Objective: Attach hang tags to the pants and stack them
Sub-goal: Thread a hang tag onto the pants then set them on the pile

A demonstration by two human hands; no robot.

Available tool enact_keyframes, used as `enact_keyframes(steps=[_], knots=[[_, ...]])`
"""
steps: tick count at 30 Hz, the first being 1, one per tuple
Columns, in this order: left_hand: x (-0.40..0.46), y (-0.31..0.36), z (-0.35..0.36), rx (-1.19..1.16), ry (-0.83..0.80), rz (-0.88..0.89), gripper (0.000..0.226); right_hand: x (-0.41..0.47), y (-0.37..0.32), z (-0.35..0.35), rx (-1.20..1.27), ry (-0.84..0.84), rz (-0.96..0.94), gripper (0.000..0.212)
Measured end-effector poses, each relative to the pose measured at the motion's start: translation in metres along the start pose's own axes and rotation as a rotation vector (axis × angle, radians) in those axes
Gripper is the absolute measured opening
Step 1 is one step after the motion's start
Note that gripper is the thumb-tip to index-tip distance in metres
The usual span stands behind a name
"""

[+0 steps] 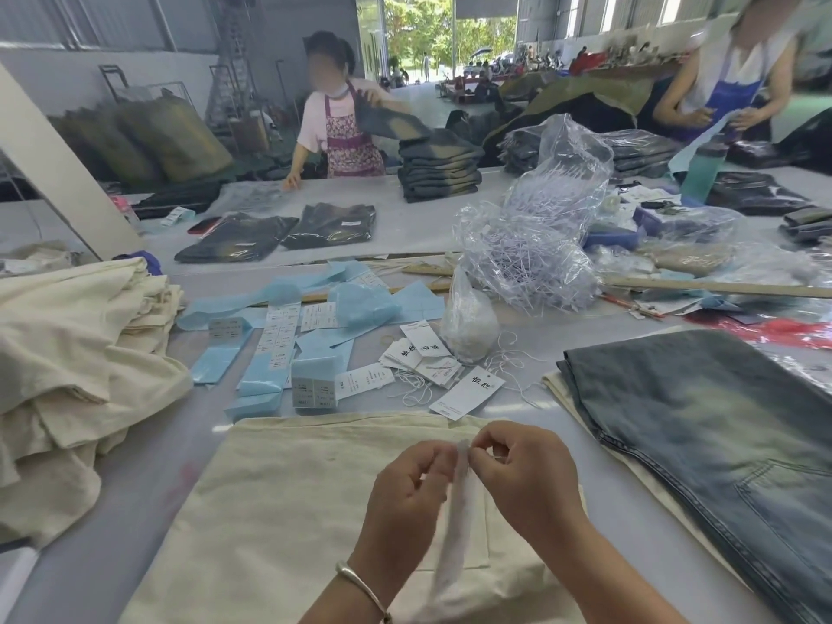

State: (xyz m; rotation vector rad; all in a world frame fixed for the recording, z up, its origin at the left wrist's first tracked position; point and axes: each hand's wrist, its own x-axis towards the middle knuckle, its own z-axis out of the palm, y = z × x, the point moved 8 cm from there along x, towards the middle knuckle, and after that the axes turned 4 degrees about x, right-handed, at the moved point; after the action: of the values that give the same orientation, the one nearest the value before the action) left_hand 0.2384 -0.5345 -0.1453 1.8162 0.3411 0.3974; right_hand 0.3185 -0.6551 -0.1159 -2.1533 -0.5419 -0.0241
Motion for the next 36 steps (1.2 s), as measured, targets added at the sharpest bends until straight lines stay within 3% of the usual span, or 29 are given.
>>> enact_keyframes(steps=[3,8,10,18,19,21,23,25,26,29,32,36], knots=[[0.006,-0.012,0.008,-0.254,0.034,-0.175,0.034,-0.004,0.002,-0.008,0.043,0.005,-0.010,0.013],[0.006,-0.014,0.029,-0.352,-0.011,-0.177,0.019,-0.010,0.008,-0.015,0.072,-0.034,-0.042,0.012],[0.003,-0.012,0.029,-0.276,0.040,-0.119,0.006,-0.013,0.013,-0.016,0.069,-0.047,-0.047,0.009],[-0.001,0.008,0.027,0.315,0.172,0.171,0.011,-0.021,0.023,-0.013,0.066,-0.053,-0.029,0.022],[0.003,0.007,0.028,0.349,0.161,0.174,0.012,-0.021,0.027,-0.015,0.051,-0.030,-0.019,0.026],[0.012,0.010,0.030,0.376,0.122,0.179,0.014,-0.018,0.038,-0.024,0.030,0.005,0.045,0.055],[0.018,0.021,0.033,0.405,0.114,0.245,0.018,-0.014,0.049,-0.026,0.266,-0.055,0.129,0.064],[0.022,0.029,0.039,0.371,0.112,0.271,0.023,-0.012,0.055,-0.021,0.594,-0.155,0.238,0.057],[0.023,0.031,0.042,0.326,0.110,0.261,0.026,-0.011,0.057,-0.022,0.647,-0.171,0.261,0.052],[0.029,0.030,0.054,0.191,0.081,0.208,0.030,-0.005,0.057,-0.034,0.600,-0.154,0.219,0.044],[0.036,0.028,0.067,0.123,0.039,0.183,0.030,-0.005,0.055,-0.029,0.686,-0.268,0.221,0.033],[0.047,0.018,0.088,0.068,-0.028,0.152,0.028,-0.007,0.078,-0.030,0.757,-0.206,0.345,0.009]])
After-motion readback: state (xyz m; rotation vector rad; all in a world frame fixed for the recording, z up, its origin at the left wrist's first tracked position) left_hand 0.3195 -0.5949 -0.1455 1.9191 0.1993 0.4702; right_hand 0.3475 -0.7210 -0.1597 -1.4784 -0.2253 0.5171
